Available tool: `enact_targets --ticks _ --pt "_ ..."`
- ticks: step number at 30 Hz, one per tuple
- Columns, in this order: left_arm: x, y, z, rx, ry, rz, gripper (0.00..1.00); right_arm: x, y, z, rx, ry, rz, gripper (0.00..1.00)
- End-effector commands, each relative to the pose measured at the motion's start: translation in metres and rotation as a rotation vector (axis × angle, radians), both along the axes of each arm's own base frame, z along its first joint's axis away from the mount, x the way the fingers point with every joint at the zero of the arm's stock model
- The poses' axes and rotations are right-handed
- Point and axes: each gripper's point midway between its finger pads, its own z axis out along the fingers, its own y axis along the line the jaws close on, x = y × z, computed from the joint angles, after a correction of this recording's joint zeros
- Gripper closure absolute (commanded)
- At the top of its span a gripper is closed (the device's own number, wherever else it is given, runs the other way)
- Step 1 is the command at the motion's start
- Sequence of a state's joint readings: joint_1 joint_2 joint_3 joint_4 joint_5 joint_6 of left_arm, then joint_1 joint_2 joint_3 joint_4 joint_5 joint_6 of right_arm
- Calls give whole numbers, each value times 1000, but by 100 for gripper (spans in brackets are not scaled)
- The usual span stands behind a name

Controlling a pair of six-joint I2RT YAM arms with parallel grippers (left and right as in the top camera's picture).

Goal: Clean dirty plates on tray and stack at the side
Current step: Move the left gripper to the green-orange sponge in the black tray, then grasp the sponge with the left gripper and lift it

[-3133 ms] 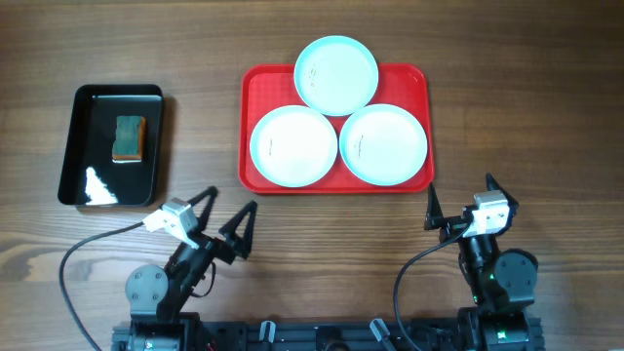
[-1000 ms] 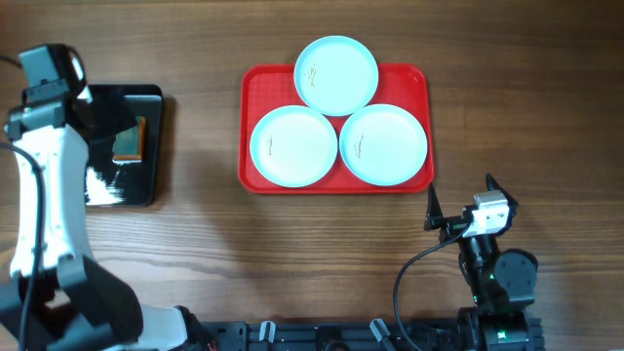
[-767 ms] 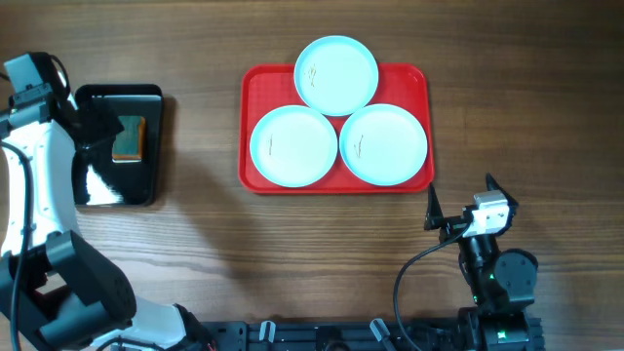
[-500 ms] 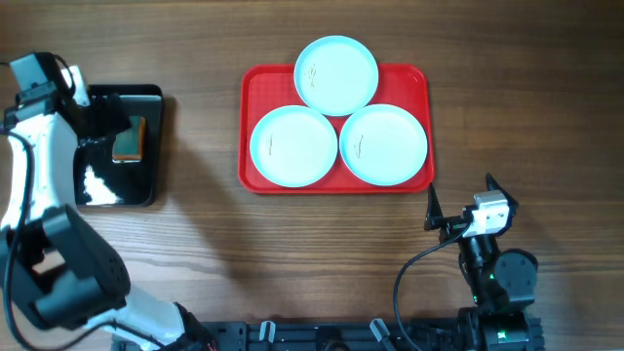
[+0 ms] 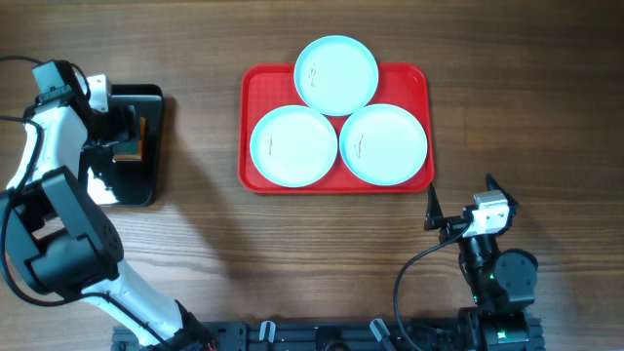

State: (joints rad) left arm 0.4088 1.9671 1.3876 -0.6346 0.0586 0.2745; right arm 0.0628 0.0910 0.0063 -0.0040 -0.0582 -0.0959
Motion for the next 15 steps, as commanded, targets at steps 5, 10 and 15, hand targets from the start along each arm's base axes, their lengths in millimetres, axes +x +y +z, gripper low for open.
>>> enact_targets --ticks 5,10,15 --pt "-1 -2 -33 -35 63 -37 16 0 -1 1 -11 -2 -8 0" --pt "0 0 -34 -25 59 -34 28 0 -1 1 -10 -2 -8 0" --pt "1 0 -34 -24 55 -34 50 0 -1 1 -10 -2 -8 0"
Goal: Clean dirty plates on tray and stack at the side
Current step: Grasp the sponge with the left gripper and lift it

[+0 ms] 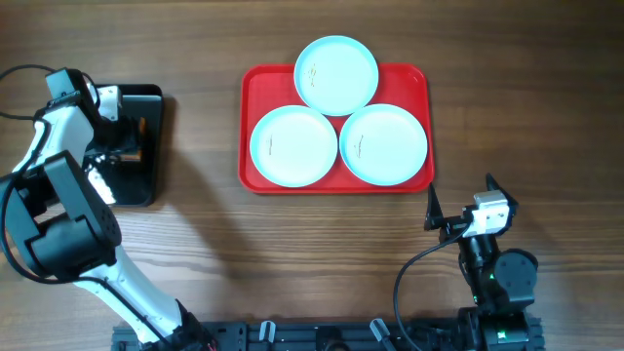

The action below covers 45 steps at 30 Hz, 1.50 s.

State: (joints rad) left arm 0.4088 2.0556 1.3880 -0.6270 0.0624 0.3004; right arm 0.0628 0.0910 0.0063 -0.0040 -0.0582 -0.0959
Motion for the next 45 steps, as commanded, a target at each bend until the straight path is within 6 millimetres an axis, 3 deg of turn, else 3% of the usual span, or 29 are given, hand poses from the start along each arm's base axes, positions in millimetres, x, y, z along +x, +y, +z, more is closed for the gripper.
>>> enact_targets --ticks 1,2,7,14,15,16,17,18,19,27,28,29,31,35,40,45 --pt "6 3 3 3 -19 -8 57 0 -1 1 -10 -3 -8 0" --pt "6 3 3 3 -19 -8 66 0 -1 1 -10 -2 -8 0" --pt "6 3 3 3 -20 -8 95 0 -1 1 -11 -3 -8 0" --pt "7 3 5 -1 -25 11 96 0 -1 1 -10 -2 -8 0" --pt "7 3 5 -4 -28 23 81 0 -1 1 -11 -2 -8 0" --pt "7 3 5 -4 -28 24 57 0 -1 1 -10 -2 -8 0" --pt "7 4 5 -3 -28 24 19 0 -1 1 -11 -2 -8 0" --pt "8 4 5 -3 -29 24 7 0 -1 1 -11 -2 -8 0" --pt "8 4 6 -2 -33 24 0 0 -1 1 -11 -3 -8 0" --pt "16 0 7 -29 -67 11 0 0 -1 1 -10 -2 -8 0" --pt "17 -2 8 -40 -74 7 2 0 -1 1 -11 -2 -8 0" --pt "18 -4 8 -52 -80 3 9 0 -1 1 -11 -2 -8 0" --pt "19 -6 8 -58 -83 0 32 0 -1 1 -11 -3 -8 0" --pt "17 -6 8 -60 -75 1 96 0 -1 1 -11 -2 -8 0" --pt "8 -1 6 -25 -32 21 96 0 -1 1 -10 -2 -8 0" --pt "11 8 35 10 -87 104 96 0 -1 1 -10 -3 -8 0"
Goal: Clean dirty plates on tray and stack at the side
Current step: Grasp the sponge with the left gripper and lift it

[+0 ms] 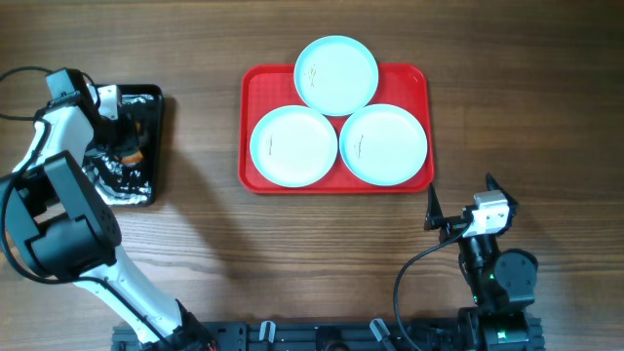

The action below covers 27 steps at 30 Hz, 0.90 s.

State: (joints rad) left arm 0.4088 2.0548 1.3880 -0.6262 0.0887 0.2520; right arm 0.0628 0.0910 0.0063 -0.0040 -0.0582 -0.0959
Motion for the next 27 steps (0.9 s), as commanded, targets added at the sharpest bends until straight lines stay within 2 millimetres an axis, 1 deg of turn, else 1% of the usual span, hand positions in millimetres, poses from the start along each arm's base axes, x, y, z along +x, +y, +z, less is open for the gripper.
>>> enact_targets --ticks 1,3,5,7,8,10,11,13,15,17,19,23,24,27 --pt "12 13 44 55 -100 71 96 0 -1 1 -11 -3 -8 0" --pt "19 15 73 77 -174 90 96 0 -1 1 -11 -2 -8 0" --pt "24 17 107 106 -258 88 96 0 -1 1 -11 -3 -8 0" --pt "25 17 132 129 -318 88 96 0 -1 1 -11 -2 -8 0" --pt "25 17 149 143 -356 88 96 0 -1 1 -11 -2 -8 0" --pt "23 16 170 161 -404 87 96 0 -1 1 -10 -2 -8 0" --pt "23 16 178 166 -421 86 96 0 -1 1 -11 -2 -8 0" --pt "21 15 185 170 -435 85 96 0 -1 1 -11 -3 -8 0" --pt "21 13 184 161 -431 82 96 0 -1 1 -11 -2 -8 0" --pt "22 5 172 110 -412 60 96 0 -1 1 -11 -2 -8 0" --pt "22 2 161 84 -388 53 96 0 -1 1 -10 -2 -8 0" --pt "18 1 121 42 -282 57 96 0 -1 1 -10 -2 -8 0" --pt "16 0 106 27 -242 61 96 0 -1 1 -10 -2 -8 0" --pt "7 2 73 14 -146 74 96 0 -1 1 -11 -3 -8 0"
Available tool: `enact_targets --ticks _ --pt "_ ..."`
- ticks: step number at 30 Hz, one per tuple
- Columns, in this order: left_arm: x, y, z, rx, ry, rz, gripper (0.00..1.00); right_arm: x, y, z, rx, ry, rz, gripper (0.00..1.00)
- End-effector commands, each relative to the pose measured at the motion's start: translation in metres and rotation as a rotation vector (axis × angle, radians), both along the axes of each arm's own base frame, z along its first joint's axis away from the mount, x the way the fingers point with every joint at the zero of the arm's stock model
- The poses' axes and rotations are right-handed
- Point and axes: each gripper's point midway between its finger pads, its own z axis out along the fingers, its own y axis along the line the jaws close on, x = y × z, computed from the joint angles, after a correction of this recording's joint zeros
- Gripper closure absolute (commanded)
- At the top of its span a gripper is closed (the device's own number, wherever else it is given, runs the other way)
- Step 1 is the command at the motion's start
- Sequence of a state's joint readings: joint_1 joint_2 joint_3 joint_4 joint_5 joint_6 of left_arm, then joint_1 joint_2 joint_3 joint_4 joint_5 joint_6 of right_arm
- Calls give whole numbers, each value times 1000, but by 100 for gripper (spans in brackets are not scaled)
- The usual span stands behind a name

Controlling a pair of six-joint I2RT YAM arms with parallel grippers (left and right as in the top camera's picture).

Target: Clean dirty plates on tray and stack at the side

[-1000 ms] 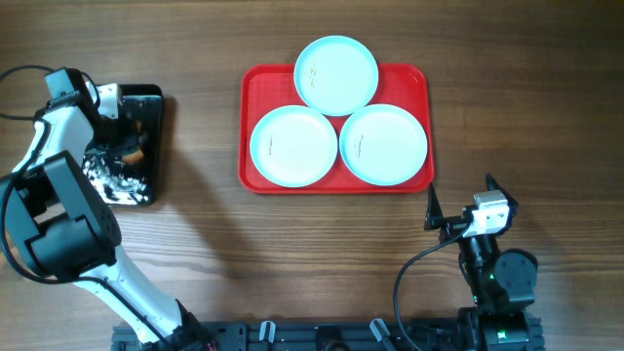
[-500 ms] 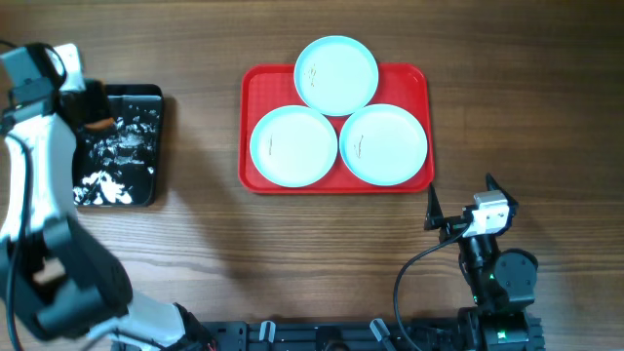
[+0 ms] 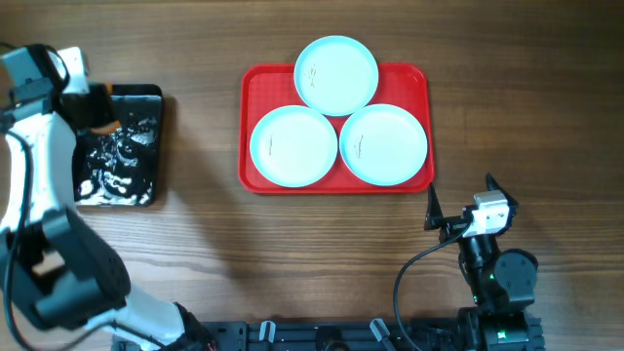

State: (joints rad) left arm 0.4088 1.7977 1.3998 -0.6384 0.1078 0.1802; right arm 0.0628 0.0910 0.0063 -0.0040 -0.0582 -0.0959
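Three pale blue plates lie on the red tray point(image 3: 252, 117): one at the back point(image 3: 336, 75), one front left point(image 3: 292, 146), one front right point(image 3: 383, 144). Each carries a small dark smear. My left gripper point(image 3: 96, 109) hangs over the far left corner of the black water basin point(image 3: 146, 97), shut on an orange sponge point(image 3: 102, 125). The water in the basin is rippled and glinting. My right gripper point(image 3: 460, 200) rests near the table's front right, open and holding nothing, well short of the tray.
The basin stands at the far left, a wide strip of bare wood between it and the tray. The right arm's base point(image 3: 499, 278) sits at the front edge. Cables run along the front.
My left gripper, with the sponge, has shifted from the middle of the basin to its far left corner. The arm now reaches further left, and the water ripples over more of the basin.
At first my left gripper held the sponge over the basin with the water still. It stayed there, then the water showed ripples around the sponge. Now the sponge is at the basin's far left corner. Plates and right arm have not moved.
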Motion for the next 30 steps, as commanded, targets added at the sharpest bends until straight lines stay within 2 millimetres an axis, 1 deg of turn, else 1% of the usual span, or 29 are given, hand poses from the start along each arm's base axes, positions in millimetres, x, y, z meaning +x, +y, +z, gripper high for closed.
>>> enact_targets --ticks 1,3,5,8,12,13,15,16,18,20,22,24,26,28,30 --pt "-10 1 -49 -44 128 19 96 0 -1 1 -11 -2 -8 0" --pt "-15 5 -55 -22 161 36 96 0 -1 1 -11 -2 -8 0" --pt "-18 13 -52 19 169 56 96 0 -1 1 -11 -2 -8 0" --pt "-17 19 -34 65 139 73 96 0 -1 1 -10 -2 -8 0" --pt "-12 21 -3 95 58 74 96 0 -1 1 -10 -2 -8 0" --pt "-11 20 2 94 41 71 96 0 -1 1 -11 -2 -8 0" --pt "-10 16 6 79 25 60 96 0 -1 1 -11 -2 -8 0" --pt "-11 14 5 66 29 54 96 0 -1 1 -11 -3 -8 0" --pt "-16 9 -8 41 64 51 96 0 -1 1 -11 -2 -8 0" --pt "-23 7 -26 25 104 49 96 0 -1 1 -11 -3 -8 0" --pt "-33 3 -53 5 173 50 96 0 -1 1 -11 -3 -8 0" --pt "-41 8 -65 25 222 66 96 0 -1 1 -11 -2 -8 0" --pt "-46 14 -65 62 244 85 96 0 -1 1 -10 -2 -8 0" --pt "-45 22 -52 107 228 105 96 0 -1 1 -11 -2 -8 0" --pt "-41 25 -37 124 189 111 96 0 -1 1 -10 -2 -8 0"
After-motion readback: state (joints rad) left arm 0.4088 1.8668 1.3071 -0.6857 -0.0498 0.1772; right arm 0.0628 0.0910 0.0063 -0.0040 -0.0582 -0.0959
